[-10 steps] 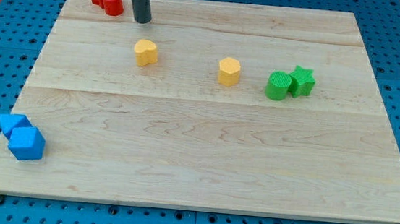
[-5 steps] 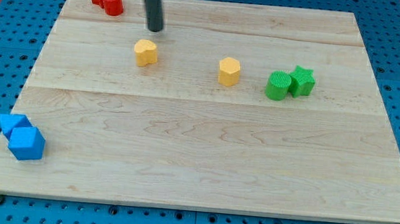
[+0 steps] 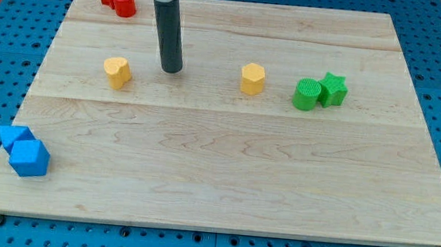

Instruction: Slide the heart towards the left center

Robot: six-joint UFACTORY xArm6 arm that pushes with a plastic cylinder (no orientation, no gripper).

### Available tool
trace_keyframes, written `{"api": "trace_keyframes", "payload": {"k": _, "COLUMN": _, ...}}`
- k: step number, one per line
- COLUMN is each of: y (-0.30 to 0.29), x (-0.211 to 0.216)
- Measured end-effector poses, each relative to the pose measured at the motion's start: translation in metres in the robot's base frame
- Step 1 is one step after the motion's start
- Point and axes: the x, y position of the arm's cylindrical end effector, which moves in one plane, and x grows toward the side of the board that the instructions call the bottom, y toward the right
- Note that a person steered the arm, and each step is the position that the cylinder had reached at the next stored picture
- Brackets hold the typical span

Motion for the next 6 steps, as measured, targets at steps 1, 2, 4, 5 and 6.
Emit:
{"api": "trace_keyframes", "payload": {"k": 1, "y": -0.053, "x": 0.006}}
{"api": "trace_keyframes", "payload": {"k": 2, "y": -0.088, "x": 0.006}}
{"api": "trace_keyframes", "payload": {"k": 4, "y": 0.048, "x": -0.034}}
{"api": "trace_keyframes", "payload": {"k": 5, "y": 0.166, "x": -0.043}}
{"api": "trace_keyframes", "payload": {"k": 6, "y": 0.222, "x": -0.026}}
